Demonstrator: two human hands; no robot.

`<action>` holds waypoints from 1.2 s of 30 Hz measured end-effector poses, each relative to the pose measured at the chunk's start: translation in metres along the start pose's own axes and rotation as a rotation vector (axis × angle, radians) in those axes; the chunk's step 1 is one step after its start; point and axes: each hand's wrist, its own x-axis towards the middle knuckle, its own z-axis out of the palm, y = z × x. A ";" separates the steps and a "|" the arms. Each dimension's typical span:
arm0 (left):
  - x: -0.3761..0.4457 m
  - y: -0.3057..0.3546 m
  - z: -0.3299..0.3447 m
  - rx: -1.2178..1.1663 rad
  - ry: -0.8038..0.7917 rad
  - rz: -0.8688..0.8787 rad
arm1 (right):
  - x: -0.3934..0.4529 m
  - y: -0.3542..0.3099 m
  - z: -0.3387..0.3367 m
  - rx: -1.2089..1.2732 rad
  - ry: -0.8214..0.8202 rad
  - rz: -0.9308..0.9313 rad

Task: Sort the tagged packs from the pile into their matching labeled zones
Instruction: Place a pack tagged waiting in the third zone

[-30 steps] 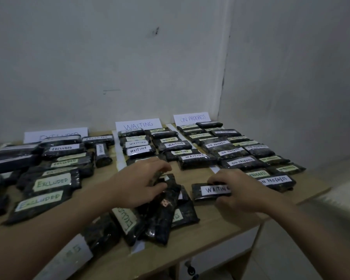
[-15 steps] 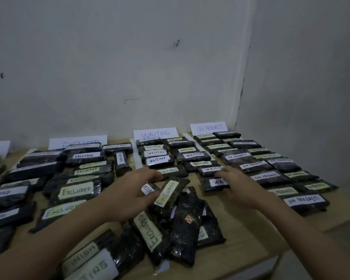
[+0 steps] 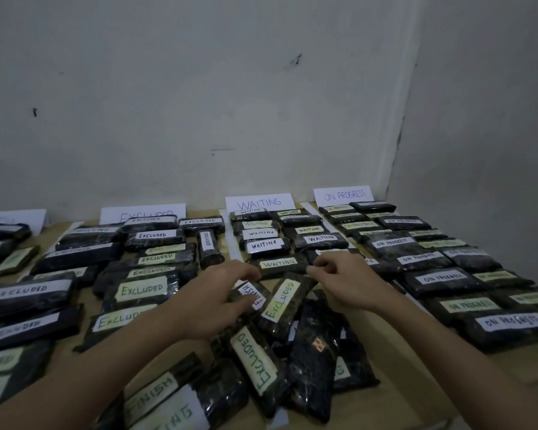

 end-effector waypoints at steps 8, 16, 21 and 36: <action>-0.003 -0.008 -0.004 -0.225 0.046 -0.164 | 0.013 -0.024 0.005 0.826 0.071 0.336; 0.001 -0.016 -0.025 -0.990 0.203 -0.401 | 0.011 -0.065 0.010 1.171 0.180 0.242; -0.014 -0.032 -0.060 -0.935 0.345 -0.389 | 0.011 -0.098 0.026 0.472 0.259 -0.036; -0.137 -0.102 -0.089 -0.596 0.335 -0.595 | -0.004 -0.177 0.118 -0.264 -0.218 -0.659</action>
